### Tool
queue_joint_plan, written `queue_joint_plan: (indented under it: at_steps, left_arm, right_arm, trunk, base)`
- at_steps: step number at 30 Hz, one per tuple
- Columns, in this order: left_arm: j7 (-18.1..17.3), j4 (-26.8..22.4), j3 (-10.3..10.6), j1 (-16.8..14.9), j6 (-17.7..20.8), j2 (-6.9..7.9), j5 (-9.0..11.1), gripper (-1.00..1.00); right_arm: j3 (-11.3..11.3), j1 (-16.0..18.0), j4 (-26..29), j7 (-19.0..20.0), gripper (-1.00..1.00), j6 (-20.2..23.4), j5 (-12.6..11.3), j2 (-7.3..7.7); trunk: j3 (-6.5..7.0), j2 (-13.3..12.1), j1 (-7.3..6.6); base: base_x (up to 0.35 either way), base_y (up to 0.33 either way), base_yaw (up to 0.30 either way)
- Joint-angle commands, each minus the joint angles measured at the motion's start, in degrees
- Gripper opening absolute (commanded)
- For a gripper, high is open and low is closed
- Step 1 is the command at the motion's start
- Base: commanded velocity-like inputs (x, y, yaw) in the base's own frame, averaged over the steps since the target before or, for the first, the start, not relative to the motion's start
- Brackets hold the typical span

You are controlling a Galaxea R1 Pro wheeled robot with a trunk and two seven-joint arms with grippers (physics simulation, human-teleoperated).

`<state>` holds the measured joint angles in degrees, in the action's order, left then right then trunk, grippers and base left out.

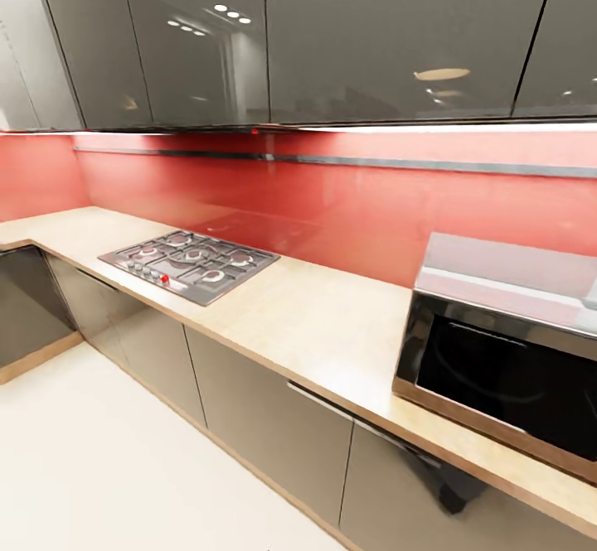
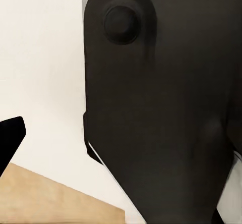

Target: Set up a coffee station on the kitchen countertop: keep the coffee maker on the countertop, move the bottle of coffee from the kitchen shelf to the counter next to the coffee maker, place a paper coffee filter on top of the coffee maker, put the saucer next to the coffee maker with the coffee cup on the saucer, and place the electric kettle next to the coffee maker.

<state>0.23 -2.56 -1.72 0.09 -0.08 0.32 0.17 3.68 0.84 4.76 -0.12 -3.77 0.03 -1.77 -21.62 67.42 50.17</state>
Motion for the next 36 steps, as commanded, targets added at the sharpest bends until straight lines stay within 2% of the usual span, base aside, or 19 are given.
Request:
queue_joint_plan:
  at_steps: [1,9,21,36]
  left_arm:
    - [0.0,-0.1,-0.5,0.0,0.0,0.07,0.0,1.0]
    - [0.0,-0.1,-1.7,0.0,-0.1,0.84,-0.1,1.0]
    - [0.0,-0.2,-1.6,0.0,-0.1,0.24,0.1,1.0]
    - [0.0,-0.2,-1.6,-0.3,0.0,0.36,0.1,1.0]
  right_arm:
    - [0.3,0.0,0.0,0.0,1.0,-0.2,-0.1,-0.01]
    - [0.3,0.0,0.7,0.2,1.0,-0.1,-0.2,-0.31]
    - [0.4,0.0,1.1,0.2,1.0,-0.2,0.0,-0.2]
    - [0.3,0.0,1.2,0.2,1.0,-0.2,0.0,0.0]
  trunk:
    - [0.09,-0.4,-0.23]
    - [1.21,-3.6,-1.98]
    - [2.88,-8.4,-4.62]
    - [4.92,-14.4,-7.91]
  base:
    - [0.0,0.0,0.276]
    - [0.0,0.0,0.276]
    - [0.0,0.0,0.275]
    - [0.0,0.0,0.27]
